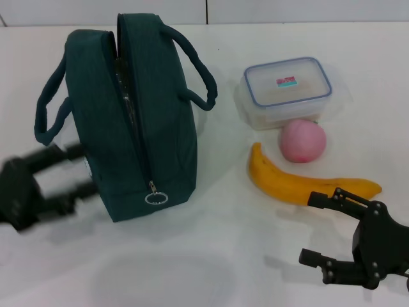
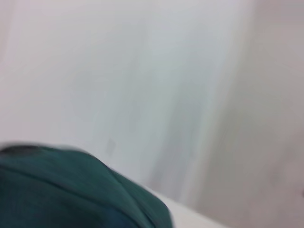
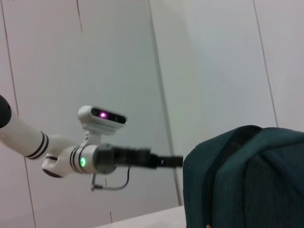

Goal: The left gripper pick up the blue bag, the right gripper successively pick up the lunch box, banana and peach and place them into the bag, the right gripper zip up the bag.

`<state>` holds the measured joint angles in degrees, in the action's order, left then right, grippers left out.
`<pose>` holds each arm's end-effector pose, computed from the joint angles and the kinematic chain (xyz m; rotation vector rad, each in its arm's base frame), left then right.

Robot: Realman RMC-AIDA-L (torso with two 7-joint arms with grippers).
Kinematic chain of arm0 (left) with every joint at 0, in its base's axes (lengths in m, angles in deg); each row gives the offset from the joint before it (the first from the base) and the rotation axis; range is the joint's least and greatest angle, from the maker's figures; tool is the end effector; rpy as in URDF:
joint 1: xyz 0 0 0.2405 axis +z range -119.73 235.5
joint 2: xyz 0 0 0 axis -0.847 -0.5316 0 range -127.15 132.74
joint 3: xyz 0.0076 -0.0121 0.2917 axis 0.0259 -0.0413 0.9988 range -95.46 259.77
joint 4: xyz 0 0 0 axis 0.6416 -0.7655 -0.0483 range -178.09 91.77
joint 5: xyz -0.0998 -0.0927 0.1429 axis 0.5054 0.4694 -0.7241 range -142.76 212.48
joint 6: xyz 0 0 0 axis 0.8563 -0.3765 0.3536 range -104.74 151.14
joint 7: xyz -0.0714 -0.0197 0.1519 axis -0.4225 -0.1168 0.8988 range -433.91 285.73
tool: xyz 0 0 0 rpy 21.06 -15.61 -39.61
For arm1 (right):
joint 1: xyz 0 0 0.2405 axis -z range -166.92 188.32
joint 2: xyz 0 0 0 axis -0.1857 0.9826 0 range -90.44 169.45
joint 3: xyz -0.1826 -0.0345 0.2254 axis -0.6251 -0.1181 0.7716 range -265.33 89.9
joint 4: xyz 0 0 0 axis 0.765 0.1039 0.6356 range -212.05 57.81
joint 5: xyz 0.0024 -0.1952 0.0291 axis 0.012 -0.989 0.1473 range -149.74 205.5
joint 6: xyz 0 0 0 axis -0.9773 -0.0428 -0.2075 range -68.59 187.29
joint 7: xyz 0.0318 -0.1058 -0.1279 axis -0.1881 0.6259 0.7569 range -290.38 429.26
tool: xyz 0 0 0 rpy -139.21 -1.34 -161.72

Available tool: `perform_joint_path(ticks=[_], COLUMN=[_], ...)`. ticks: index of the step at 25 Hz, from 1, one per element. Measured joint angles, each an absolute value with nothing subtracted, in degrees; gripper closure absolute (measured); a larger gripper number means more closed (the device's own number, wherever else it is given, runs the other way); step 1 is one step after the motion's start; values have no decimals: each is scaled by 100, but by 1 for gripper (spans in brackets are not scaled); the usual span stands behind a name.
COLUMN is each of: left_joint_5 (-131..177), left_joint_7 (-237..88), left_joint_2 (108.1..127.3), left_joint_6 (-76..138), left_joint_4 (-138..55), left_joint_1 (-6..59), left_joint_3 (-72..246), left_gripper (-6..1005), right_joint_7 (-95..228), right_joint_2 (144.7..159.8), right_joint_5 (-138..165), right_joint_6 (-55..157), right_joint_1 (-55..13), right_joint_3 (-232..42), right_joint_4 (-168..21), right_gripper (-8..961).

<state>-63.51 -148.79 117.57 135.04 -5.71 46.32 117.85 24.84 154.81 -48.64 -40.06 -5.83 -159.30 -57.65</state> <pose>-0.3185 0.2318 0.0323 -2.5291 -0.6585 -1.1454 0.2900 0.2318 -0.0597 -2.6766 0.2757 1.1330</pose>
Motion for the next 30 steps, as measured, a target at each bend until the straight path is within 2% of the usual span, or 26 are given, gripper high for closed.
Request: perform_joint_path(ticks=[12,18,22,30], left_joint_5=[-6237,-7465,-8044,-8449], left_joint_7=[-18686,-20700,-21106,-21352], left_joint_2=[11394,11190,11182,11219], left_joint_6=[12578,12265,12268,12119], left_joint_4=[973,1654,1709,1698], left_joint_1=[3827,3140,2784,2478], left_joint_3=[10909,10930,10940,11178], left_gripper=[156,158,164,167], right_joint_7=[2476,2408,2402,2400], right_joint_2=[15486,15489,15490,15490], right_joint_5=[-4839,-4833,-4831,-4831], right_joint_6=[-4006,-4005,-4005,-4004], right_joint_1=[-621,-635,-636,-635], right_joint_3=[-15960,-15958,-15946,-15945], right_joint_4=[-5780,-5780,-5779,-5778], right_gripper=[68,69,69,69])
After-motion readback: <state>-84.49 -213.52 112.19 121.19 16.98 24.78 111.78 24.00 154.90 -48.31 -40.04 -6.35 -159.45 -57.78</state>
